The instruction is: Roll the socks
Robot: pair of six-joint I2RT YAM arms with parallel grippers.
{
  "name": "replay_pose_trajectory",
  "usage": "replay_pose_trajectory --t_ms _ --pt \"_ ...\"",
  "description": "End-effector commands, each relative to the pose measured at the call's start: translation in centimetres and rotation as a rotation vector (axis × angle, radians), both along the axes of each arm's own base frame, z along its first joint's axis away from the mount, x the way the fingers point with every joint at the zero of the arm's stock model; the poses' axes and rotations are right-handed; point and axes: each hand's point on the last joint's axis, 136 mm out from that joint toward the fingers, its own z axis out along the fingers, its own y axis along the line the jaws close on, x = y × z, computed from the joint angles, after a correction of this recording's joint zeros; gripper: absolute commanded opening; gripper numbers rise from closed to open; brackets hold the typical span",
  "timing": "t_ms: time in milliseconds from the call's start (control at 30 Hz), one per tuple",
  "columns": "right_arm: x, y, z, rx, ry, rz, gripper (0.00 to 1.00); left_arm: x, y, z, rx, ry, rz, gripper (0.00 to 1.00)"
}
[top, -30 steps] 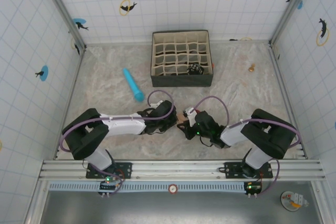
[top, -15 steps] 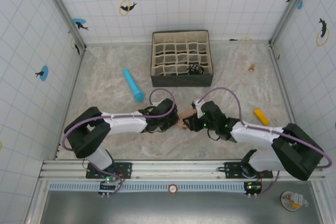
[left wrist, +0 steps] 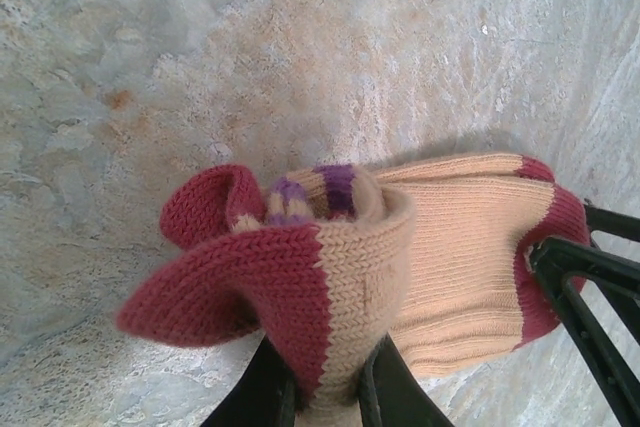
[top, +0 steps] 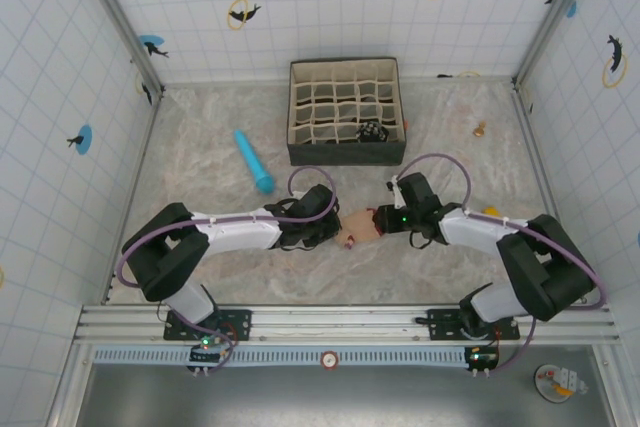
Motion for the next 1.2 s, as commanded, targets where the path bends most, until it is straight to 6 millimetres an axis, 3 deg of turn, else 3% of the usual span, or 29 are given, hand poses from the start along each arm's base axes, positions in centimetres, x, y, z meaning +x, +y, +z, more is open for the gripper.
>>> replay_pose_trajectory --t_ms 0,167,367,433,633,833,1000,1167 --pt "-1.4 0.6 -1.6 0.035 0.076 0.04 0.55 -0.2 0.3 -0.6 0.038 0.022 -0.032 0.0" --pt "-1.3 2.1 -2.3 0.101 0.099 0.068 0.43 -0.1 0.1 -0.4 0.036 0.011 -0.041 0.0" --pt "-0.1 3.5 -2.9 0.102 0.093 0.092 0.06 -0.1 -0.3 0.8 -0.002 -0.024 -0.069 0.0" --pt "1.0 4.1 -2.6 0.094 0.072 0.099 0.0 -0.1 -0.5 1.6 -0.035 -0.048 -0.079 0.0" --pt "5.4 8.0 -0.9 0.083 -0.025 0.16 0.0 -1.2 -0.8 2.1 -0.064 -0.06 -0.115 0.0" --pt "9.4 12.0 -0.1 0.025 -0.121 0.226 0.0 -2.1 2.4 -0.3 0.026 0.002 -0.007 0.0" --pt "10.2 12.6 -1.3 -0.014 -0.135 0.249 0.0 -2.2 5.4 -1.6 0.155 0.019 0.082 0.0" --pt "9.4 12.2 -1.2 -0.033 -0.168 0.279 0.18 -1.8 6.9 -1.9 0.204 0.022 0.136 0.0"
